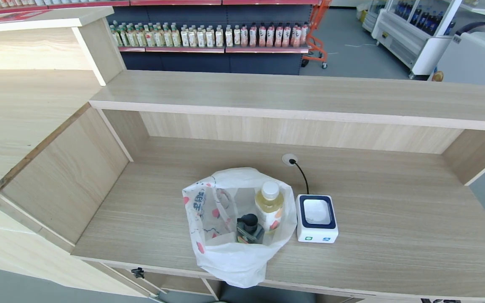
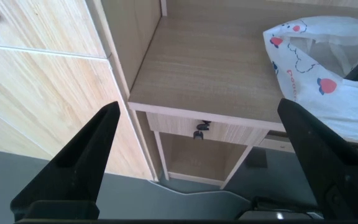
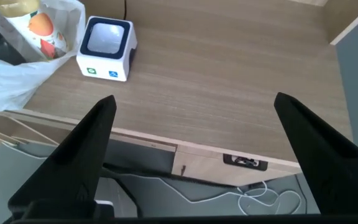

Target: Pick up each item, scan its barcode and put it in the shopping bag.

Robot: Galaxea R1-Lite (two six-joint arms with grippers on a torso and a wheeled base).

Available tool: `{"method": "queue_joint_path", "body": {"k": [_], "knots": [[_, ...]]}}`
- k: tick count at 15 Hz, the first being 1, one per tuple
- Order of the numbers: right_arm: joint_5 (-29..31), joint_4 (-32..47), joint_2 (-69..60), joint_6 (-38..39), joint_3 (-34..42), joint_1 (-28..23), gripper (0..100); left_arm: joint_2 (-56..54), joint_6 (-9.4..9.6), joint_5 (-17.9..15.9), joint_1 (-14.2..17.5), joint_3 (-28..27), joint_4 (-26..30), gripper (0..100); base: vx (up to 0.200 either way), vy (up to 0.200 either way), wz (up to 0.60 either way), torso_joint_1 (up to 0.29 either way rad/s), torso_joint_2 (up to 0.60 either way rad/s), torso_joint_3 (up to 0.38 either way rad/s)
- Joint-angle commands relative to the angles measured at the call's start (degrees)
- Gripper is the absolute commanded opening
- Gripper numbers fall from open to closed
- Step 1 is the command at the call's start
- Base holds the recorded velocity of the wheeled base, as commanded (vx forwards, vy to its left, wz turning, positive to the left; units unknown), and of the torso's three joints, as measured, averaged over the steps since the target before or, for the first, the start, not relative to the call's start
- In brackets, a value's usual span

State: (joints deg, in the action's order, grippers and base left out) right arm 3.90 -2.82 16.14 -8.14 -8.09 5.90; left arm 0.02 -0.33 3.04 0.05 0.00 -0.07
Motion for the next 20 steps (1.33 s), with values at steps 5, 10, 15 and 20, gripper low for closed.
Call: {"method": "queue_joint_path", "body": {"k": [5,10,15,20], "knots": [[-0.21,0.09,-4.63,0.23,2.82,-0.19,100,-0.02,-0.02,0.04,-0.05,0.00,-0.01,100,0.000,-0.200,0.00,0.001,0.00,0.001],[-0.91,0.09,-8.49,1.55,5.81,0.25,100,-0.02,-0.11,0.04,-0.05,0.00,-0.01,100,0.000,-0.080,0.00,0.002,0.00,0.000],[-2.76,0.00,-10.52,2.08,7.83,0.25,100,-0.02,-0.20,0.04,-0.05,0.00,-0.01,100,0.000,0.000,0.00,0.000,0.00,0.000],[-2.76,-0.08,-10.52,2.69,8.09,0.25,100,-0.02,-0.20,0.04,-0.05,0.00,-0.01,100,0.000,0.000,0.00,0.000,0.00,0.000]]}}
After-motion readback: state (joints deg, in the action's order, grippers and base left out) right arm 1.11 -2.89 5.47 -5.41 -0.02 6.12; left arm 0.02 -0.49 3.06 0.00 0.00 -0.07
